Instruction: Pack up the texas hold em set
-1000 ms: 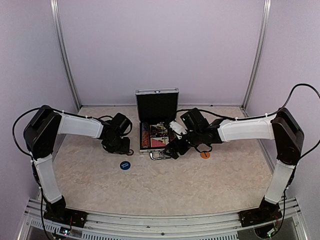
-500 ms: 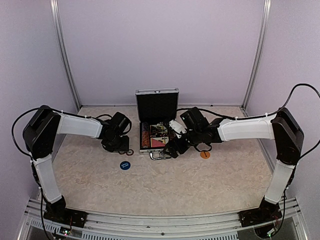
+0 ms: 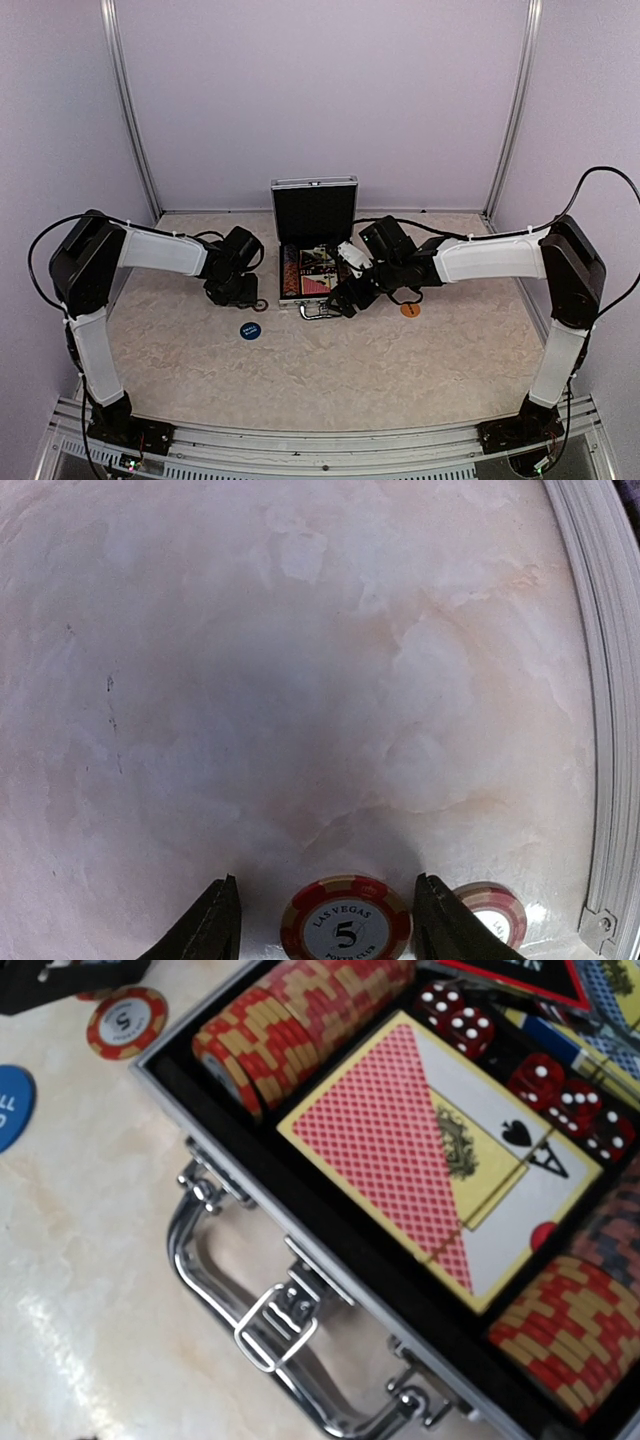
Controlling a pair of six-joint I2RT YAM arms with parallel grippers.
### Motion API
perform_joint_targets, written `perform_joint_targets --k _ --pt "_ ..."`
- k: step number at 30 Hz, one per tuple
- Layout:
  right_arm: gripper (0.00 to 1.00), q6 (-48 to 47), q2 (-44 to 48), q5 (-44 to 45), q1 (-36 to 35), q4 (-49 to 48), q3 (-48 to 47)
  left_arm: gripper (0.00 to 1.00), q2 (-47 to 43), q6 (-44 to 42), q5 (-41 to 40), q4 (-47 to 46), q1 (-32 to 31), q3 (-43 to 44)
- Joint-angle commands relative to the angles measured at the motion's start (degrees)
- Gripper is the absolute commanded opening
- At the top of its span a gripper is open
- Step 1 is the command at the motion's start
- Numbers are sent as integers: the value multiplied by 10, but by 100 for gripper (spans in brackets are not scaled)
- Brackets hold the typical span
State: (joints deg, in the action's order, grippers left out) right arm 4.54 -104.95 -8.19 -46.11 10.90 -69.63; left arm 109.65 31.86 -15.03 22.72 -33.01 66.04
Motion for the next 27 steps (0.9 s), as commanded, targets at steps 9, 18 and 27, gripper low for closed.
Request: perform_joint_targets --k 9,18,27 --pt "95 15 -6 -10 -5 0 -9 54 -24 -16 25 36 -9 -35" --pt "96 16 -9 -8 -10 2 -11 53 -31 -26 40 47 -19 -34" --pt "96 16 -14 -7 -14 2 -8 51 -12 -44 45 63 -18 -17"
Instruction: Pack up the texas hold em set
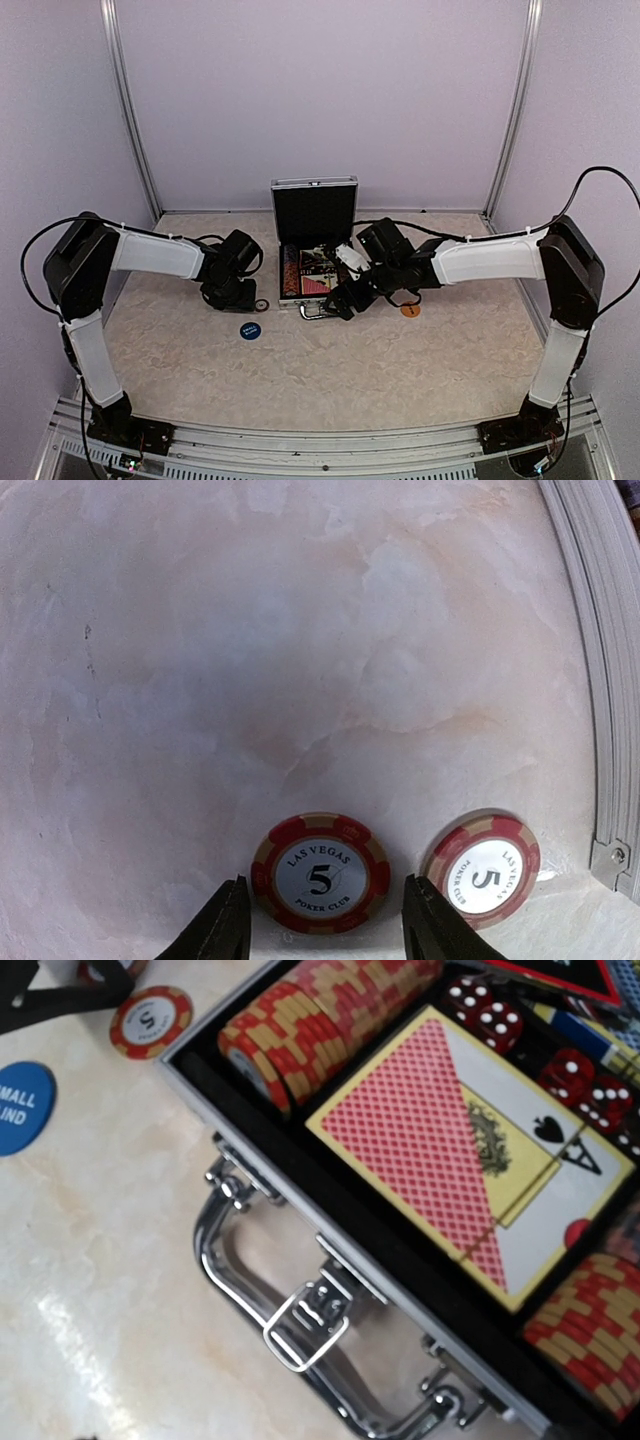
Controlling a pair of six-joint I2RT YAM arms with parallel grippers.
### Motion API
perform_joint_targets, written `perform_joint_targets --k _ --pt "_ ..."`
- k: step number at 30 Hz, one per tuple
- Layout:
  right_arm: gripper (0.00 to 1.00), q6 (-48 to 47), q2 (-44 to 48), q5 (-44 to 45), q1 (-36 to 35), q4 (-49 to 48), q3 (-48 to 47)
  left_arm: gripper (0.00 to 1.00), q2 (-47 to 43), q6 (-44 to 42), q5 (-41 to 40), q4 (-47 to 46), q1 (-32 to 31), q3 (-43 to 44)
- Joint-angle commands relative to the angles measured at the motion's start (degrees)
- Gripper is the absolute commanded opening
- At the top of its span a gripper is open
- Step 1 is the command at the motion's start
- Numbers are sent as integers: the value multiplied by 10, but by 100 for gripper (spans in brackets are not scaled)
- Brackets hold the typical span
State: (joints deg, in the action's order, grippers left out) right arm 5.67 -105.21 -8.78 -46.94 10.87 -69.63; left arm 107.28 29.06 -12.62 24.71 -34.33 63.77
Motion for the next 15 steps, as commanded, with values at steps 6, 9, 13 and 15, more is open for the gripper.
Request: perform_joint_targets --k 6,9,13,15 --pt "96 5 -8 -3 -8 0 -4 47 31 -26 27 53 -4 20" --pt "96 5 -4 -4 -9 -4 1 45 44 -36 31 59 -1 32" --pt "96 5 -4 -7 -9 -6 1 45 58 -43 42 59 8 38" --pt "96 6 -5 -9 -10 -5 1 48 64 -47 49 61 14 42"
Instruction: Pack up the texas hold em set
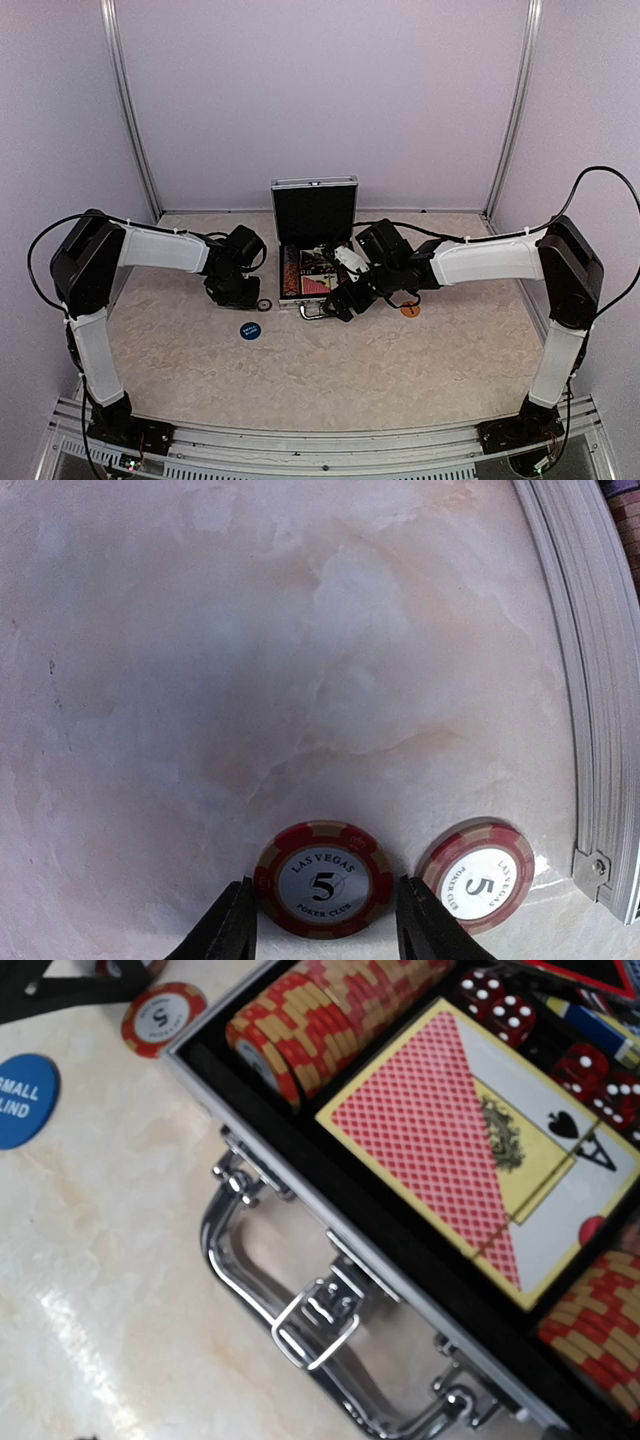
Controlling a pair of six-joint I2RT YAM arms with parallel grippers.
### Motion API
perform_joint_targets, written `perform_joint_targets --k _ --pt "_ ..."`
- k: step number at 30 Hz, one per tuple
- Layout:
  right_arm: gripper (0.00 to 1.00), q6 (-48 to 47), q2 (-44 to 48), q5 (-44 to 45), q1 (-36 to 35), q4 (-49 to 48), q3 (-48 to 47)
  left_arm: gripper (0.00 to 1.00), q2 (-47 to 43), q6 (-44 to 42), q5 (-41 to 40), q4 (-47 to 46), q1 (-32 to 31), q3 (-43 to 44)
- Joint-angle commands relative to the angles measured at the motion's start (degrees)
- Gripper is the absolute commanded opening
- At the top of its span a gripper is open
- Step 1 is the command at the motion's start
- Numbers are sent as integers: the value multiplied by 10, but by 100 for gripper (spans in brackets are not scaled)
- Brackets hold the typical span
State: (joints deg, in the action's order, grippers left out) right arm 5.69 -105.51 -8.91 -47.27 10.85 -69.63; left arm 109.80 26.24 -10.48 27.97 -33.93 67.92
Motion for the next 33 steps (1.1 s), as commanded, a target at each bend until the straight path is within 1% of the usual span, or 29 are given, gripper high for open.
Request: perform_joint_targets --k 1,7,16,20,27,29,33 --pt "96 4 -2 -7 -7 -5 1 48 42 -21 29 31 12 3" --pt "96 4 -7 -10 -7 -7 -1 50 62 -40 32 60 16 24" --pt "96 3 -3 -11 -9 -6 0 49 99 -73 36 98 21 50" --pt "96 1 2 -9 -10 -8 6 47 105 -77 41 102 21 44" --pt "96 2 9 -10 -10 -11 11 47 91 -80 42 109 23 29" --pt "96 1 10 -12 -10 -10 10 46 89 -80 43 110 23 27" --pt "96 3 12 -11 -10 -9 11 40 84 -79 47 107 25 25"
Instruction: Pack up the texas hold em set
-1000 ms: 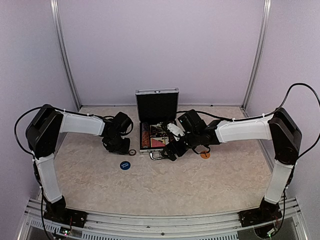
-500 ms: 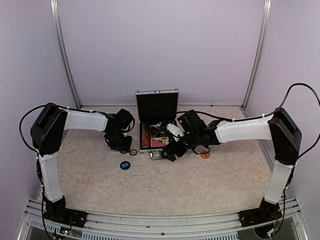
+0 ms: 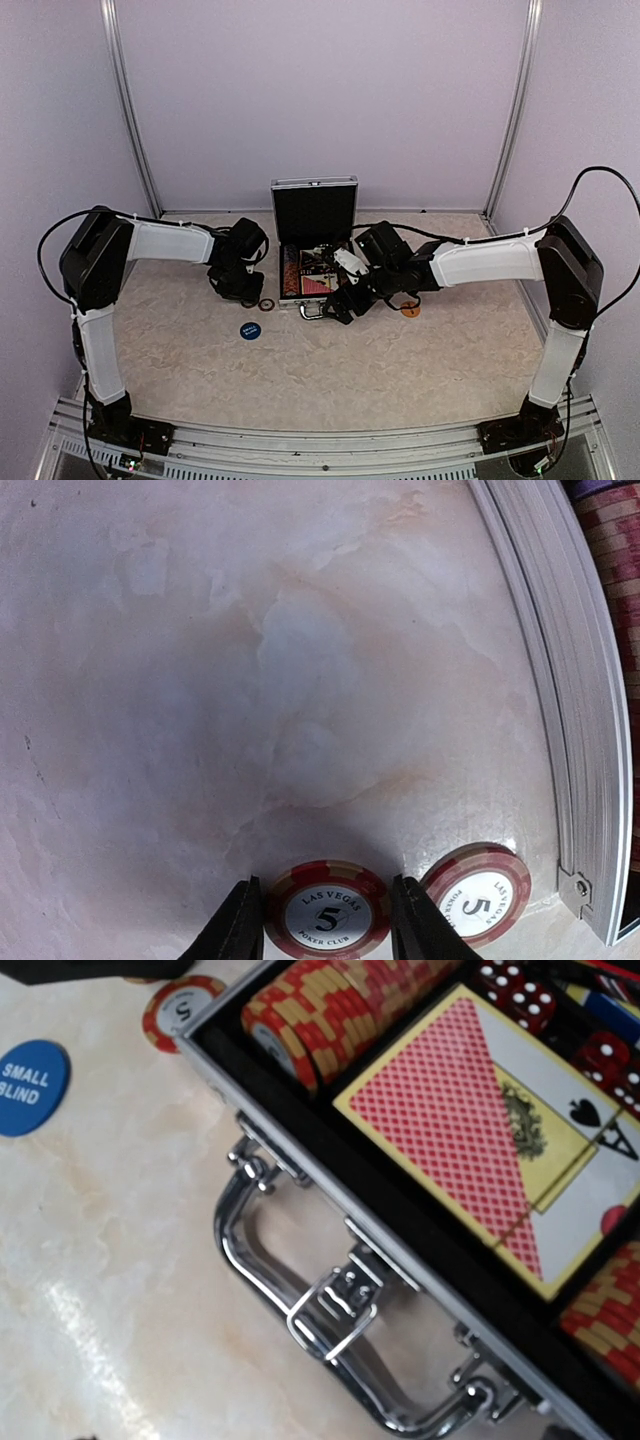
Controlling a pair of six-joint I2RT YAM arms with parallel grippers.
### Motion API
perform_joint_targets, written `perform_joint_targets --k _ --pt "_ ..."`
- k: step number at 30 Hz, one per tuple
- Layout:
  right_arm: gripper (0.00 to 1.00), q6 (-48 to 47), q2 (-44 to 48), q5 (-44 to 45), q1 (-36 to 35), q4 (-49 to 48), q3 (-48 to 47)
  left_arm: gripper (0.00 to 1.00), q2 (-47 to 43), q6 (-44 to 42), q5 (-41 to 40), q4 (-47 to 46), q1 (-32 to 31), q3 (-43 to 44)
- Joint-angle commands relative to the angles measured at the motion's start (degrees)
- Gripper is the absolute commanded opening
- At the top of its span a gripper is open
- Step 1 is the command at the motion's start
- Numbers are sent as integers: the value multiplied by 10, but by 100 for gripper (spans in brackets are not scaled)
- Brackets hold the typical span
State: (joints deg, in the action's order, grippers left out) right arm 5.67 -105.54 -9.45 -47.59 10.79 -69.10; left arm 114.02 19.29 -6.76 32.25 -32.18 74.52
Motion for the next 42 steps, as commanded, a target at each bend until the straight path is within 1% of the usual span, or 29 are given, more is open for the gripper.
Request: perform_joint_targets --k 1,3,7,15,24,31,32,37,38,42 --pt "96 3 13 -5 -6 -9 5 38 41 -9 11 63 7 -41" --pt "96 3 14 -5 -7 -8 6 34 37 -7 13 61 7 -40" --pt "96 3 14 -4 -6 -7 6 32 32 -4 12 58 7 -39" --pt "96 4 9 -6 -7 -9 6 33 10 4 -9 52 7 -35" --pt "96 3 7 -6 -7 -9 5 34 -11 15 -37 61 9 0" --pt "96 3 4 -8 -7 -9 5 34 -26 19 -47 66 9 10" --pt "96 3 4 -8 -7 -9 4 36 -29 20 -48 66 8 9" --pt "96 3 5 -8 -7 -8 6 47 -56 32 -47 76 8 -17" --pt "96 3 5 -8 -7 -8 7 50 -63 34 -45 76 8 -33" --pt "96 4 4 -11 -7 -12 7 56 -104 39 -27 75 7 -83"
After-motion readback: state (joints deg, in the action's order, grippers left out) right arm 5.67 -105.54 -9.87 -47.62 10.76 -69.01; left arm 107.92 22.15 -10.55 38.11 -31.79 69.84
